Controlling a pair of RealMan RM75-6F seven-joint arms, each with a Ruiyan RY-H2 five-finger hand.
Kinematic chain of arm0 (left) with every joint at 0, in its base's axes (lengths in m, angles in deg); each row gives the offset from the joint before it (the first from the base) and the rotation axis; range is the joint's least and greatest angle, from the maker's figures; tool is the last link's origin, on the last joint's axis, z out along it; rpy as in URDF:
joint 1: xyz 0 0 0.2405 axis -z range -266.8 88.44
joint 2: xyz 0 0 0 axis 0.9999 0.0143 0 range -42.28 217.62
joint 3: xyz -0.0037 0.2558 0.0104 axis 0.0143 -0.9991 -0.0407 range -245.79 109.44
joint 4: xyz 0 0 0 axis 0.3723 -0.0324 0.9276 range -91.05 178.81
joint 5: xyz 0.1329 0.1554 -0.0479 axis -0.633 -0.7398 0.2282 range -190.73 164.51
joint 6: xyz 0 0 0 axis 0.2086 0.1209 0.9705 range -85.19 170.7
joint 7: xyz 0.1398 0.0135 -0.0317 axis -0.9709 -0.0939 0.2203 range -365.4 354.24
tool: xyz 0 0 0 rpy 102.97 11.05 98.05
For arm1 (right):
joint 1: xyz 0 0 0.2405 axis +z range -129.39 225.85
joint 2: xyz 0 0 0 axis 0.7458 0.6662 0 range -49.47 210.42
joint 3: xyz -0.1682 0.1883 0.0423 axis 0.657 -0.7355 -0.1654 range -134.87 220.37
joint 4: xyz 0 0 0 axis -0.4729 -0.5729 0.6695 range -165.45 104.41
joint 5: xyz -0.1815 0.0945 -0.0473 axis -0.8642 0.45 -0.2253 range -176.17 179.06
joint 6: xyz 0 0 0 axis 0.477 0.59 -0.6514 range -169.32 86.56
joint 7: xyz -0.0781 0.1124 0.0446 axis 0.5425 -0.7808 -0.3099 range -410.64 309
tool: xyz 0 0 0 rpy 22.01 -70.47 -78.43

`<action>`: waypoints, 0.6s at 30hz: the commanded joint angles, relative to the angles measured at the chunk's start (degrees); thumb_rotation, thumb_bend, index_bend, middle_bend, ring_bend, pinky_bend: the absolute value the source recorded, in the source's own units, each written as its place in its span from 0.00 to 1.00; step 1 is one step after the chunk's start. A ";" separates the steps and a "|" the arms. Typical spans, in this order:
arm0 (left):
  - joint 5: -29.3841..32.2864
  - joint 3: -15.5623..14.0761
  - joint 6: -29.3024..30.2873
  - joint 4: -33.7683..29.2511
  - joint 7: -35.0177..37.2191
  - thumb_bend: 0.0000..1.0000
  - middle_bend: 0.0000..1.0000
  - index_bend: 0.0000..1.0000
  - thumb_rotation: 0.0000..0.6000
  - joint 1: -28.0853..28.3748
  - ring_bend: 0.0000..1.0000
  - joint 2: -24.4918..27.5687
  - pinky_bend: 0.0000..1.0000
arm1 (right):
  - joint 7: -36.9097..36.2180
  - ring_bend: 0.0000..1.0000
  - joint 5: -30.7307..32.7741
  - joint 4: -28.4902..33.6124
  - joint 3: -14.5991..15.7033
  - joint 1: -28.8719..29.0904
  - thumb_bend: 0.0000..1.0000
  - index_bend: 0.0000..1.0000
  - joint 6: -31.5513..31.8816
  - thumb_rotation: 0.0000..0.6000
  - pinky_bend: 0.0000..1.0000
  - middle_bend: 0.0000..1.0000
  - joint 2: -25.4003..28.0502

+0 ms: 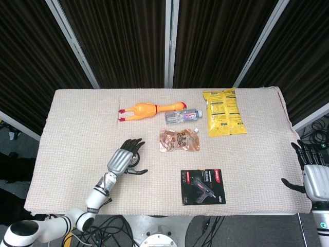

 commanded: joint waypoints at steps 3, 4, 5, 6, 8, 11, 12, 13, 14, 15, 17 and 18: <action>-0.34 -1.15 0.15 1.86 -0.35 0.00 0.00 0.03 0.21 -0.13 0.00 -1.38 0.00 | -0.08 0.00 0.17 -0.35 0.00 0.08 0.00 0.00 -0.23 1.00 0.00 0.00 -0.17; -0.20 -1.23 -0.16 2.39 -0.39 0.00 0.00 0.03 0.21 -0.05 0.00 -1.65 0.00 | -0.12 0.00 0.19 -0.40 0.00 0.07 0.00 0.00 -0.22 1.00 0.00 0.00 -0.16; -0.04 -1.37 -0.62 3.20 -0.63 0.00 0.00 0.03 0.22 0.07 0.00 -2.02 0.00 | -0.16 0.00 0.25 -0.47 -0.01 0.04 0.00 0.00 -0.22 1.00 0.00 0.00 -0.14; 0.06 -1.53 -1.02 3.77 -0.80 0.00 0.00 0.03 0.21 0.16 0.00 -2.28 0.00 | -0.21 0.00 0.32 -0.53 -0.02 0.02 0.00 0.00 -0.24 1.00 0.00 0.00 -0.12; 0.35 -1.99 -2.06 4.67 -1.03 0.00 0.00 0.03 0.21 0.24 0.00 -2.71 0.00 | -0.34 0.00 0.53 -0.61 -0.05 0.00 0.00 0.00 -0.37 1.00 0.00 0.00 -0.07; 0.25 -2.62 -2.38 5.40 -1.60 0.00 0.00 0.03 0.21 0.18 0.00 -3.07 0.00 | -0.53 0.00 0.70 -0.73 -0.08 0.04 0.00 0.00 -0.56 1.00 0.00 0.00 -0.10; 0.23 -2.70 -2.40 5.51 -1.76 0.00 0.00 0.03 0.21 0.18 0.00 -3.12 0.00 | -0.58 0.00 0.68 -0.77 -0.07 0.06 0.00 0.00 -0.63 1.00 0.00 0.00 -0.14; 0.24 -2.70 -2.35 5.53 -1.85 0.00 0.00 0.03 0.21 0.18 0.00 -3.14 0.00 | -0.60 0.00 0.65 -0.81 -0.06 0.09 0.00 0.00 -0.67 1.00 0.00 0.00 -0.17; 0.19 -2.57 -1.99 5.47 -1.85 0.00 0.00 0.03 0.22 0.20 0.00 -3.14 0.00 | -0.63 0.00 0.59 -0.85 -0.04 0.12 0.00 0.00 -0.69 1.00 0.00 0.00 -0.21; 0.07 -2.41 -1.50 5.41 -1.84 0.00 0.00 0.03 0.22 0.22 0.00 -3.12 0.00 | -0.65 0.00 0.54 -0.87 -0.02 0.11 0.00 0.00 -0.66 1.00 0.00 0.00 -0.23; -0.33 -1.95 -0.11 5.13 -1.69 0.00 0.00 0.03 0.21 0.33 0.00 -2.95 0.00 | -0.68 0.00 0.49 -0.90 -0.01 0.07 0.00 0.00 -0.57 1.00 0.00 0.00 -0.27; -0.53 -1.77 0.43 4.91 -1.64 0.00 0.00 0.03 0.20 0.40 0.00 -2.79 0.00 | -0.70 0.00 0.52 -0.92 -0.02 0.05 0.00 0.00 -0.54 1.00 0.00 0.00 -0.28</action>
